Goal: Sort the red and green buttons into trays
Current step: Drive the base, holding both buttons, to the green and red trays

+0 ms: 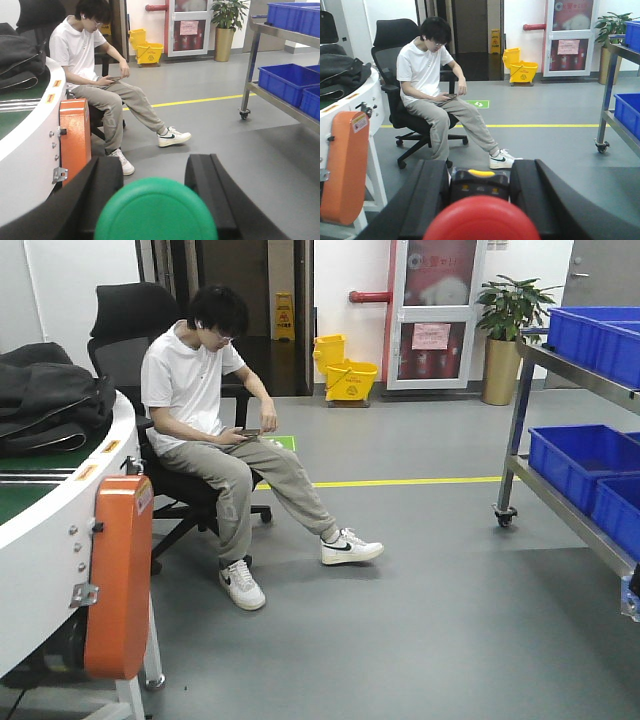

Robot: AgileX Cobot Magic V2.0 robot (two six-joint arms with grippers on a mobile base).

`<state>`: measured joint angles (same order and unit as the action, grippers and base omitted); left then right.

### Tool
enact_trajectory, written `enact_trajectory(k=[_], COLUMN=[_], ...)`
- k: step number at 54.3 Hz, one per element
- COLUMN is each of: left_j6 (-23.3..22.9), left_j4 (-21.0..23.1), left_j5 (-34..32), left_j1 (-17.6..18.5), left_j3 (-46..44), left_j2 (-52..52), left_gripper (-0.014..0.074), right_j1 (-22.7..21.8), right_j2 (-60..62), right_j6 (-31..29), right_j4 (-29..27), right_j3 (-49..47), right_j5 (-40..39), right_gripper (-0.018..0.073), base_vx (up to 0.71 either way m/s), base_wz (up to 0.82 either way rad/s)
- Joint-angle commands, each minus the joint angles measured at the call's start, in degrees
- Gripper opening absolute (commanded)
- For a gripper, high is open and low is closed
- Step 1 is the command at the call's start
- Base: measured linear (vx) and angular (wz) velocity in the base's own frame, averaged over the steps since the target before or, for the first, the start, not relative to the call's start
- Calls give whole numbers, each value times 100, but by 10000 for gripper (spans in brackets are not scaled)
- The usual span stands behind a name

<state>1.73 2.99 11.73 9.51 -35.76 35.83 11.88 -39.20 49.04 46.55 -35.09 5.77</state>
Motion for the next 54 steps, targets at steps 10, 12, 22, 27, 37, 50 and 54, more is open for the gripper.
enact_trajectory(k=[10,12,22,27,37,50,54], left_j6=[-35,-35,-35,-35,-35,-35,-35], left_j4=[39,39,39,39,39,39,39], left_j5=[-497,-497,-497,-497,-497,-497,-497], left_j1=[49,49,49,49,49,49,49], left_j3=[-179,-179,-179,-179,-179,-179,-179], left_j2=[-22,-22,-22,-22,-22,-22,-22], left_gripper=[-6,-6,-6,-6,-6,-6,-6], right_j1=[7,7,7,7,7,7,7], right_j2=[-10,-10,-10,-10,-10,-10,-10], right_j6=[4,4,4,4,4,4,4], right_j4=[64,64,64,64,64,64,64], right_j3=[-172,-172,-172,-172,-172,-172,-172], right_j5=[-316,-305,-305,-305,-290,-225,-225], right_gripper=[-6,-6,-6,-6,-6,-6,-6], base_vx=[42,44,45,46,47,47,46], base_wz=[-5,-8,-9,-8,-4,-3,-6])
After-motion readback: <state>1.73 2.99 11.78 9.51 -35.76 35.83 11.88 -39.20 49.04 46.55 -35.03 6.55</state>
